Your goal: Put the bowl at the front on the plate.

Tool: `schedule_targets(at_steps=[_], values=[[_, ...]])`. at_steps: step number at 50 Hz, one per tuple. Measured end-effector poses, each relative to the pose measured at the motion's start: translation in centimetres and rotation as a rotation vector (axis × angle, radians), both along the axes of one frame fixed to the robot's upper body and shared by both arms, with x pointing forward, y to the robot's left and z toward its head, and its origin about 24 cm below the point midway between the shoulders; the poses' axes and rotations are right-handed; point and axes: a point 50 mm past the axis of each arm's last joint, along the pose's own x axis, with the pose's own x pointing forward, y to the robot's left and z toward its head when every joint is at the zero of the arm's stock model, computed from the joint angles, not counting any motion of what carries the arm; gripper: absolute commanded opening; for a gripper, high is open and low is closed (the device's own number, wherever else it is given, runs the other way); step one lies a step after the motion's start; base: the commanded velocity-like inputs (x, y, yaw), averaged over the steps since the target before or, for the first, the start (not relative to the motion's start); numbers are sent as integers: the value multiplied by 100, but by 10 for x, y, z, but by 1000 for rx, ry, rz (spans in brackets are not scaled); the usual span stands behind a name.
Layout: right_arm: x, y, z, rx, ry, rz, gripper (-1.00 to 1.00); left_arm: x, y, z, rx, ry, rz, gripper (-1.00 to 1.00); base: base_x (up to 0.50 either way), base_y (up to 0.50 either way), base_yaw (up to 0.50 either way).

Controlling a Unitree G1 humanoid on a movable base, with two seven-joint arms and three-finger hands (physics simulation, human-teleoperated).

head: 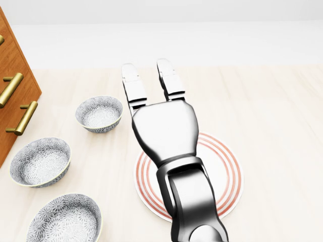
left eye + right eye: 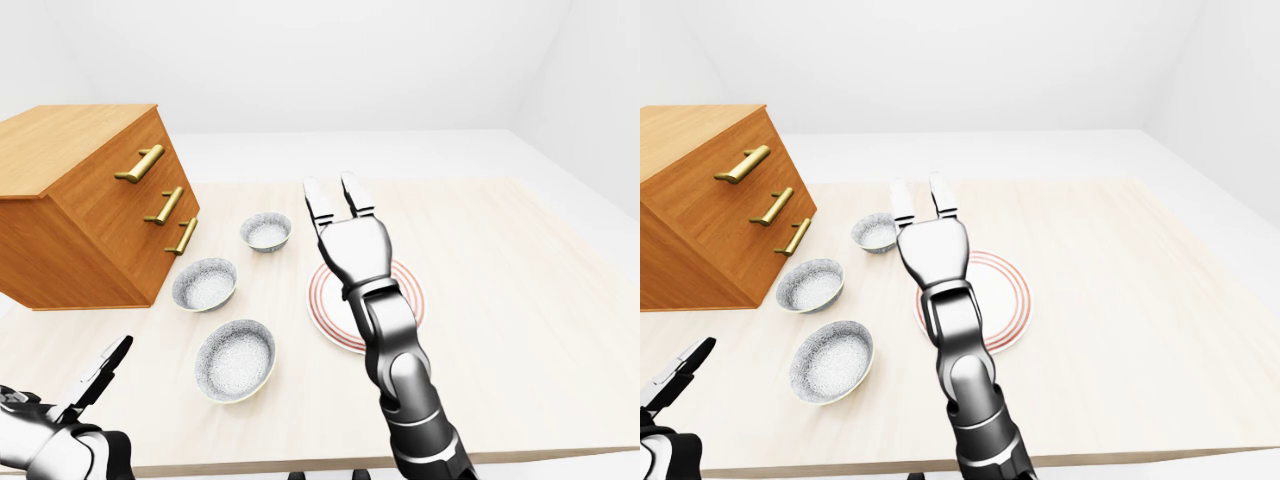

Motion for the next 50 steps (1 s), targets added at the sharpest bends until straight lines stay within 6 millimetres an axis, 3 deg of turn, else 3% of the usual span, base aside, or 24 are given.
schedule_targets(at_steps=[33, 50], values=[[-5, 5, -12, -133, 85, -59, 100, 2, 0, -2, -11, 4, -8, 100, 0, 0, 0], [-21, 28, -12, -108, 92, 28, 100, 1, 0, -2, -14, 1, -7, 100, 0, 0, 0]])
